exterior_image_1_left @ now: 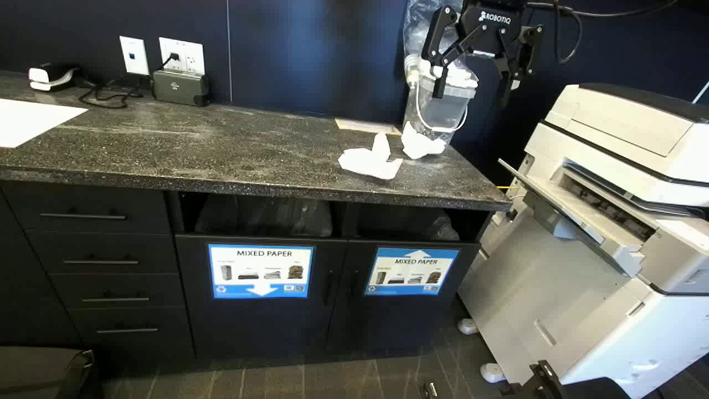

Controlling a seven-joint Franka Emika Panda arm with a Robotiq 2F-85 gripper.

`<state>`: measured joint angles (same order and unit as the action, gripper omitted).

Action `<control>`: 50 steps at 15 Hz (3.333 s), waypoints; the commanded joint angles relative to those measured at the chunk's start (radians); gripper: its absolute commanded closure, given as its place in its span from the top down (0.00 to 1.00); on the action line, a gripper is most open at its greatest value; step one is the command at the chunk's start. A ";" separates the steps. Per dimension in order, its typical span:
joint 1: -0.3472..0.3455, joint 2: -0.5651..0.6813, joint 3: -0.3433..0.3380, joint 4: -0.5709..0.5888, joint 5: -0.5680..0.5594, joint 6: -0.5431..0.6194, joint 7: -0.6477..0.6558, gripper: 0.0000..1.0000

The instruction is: Put the left white piece of paper in the right bin

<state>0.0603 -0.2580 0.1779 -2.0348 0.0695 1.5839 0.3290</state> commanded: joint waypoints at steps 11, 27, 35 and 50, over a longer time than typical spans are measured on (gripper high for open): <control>0.009 0.123 -0.002 0.062 -0.213 0.111 -0.096 1.00; -0.039 0.837 -0.004 0.798 -0.194 0.395 -0.716 1.00; -0.002 1.069 -0.028 1.006 -0.111 0.329 -0.779 1.00; 0.067 1.216 -0.145 1.166 -0.136 0.240 -0.374 1.00</control>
<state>0.1122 0.8916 0.0471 -0.9764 -0.0636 1.8793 -0.0942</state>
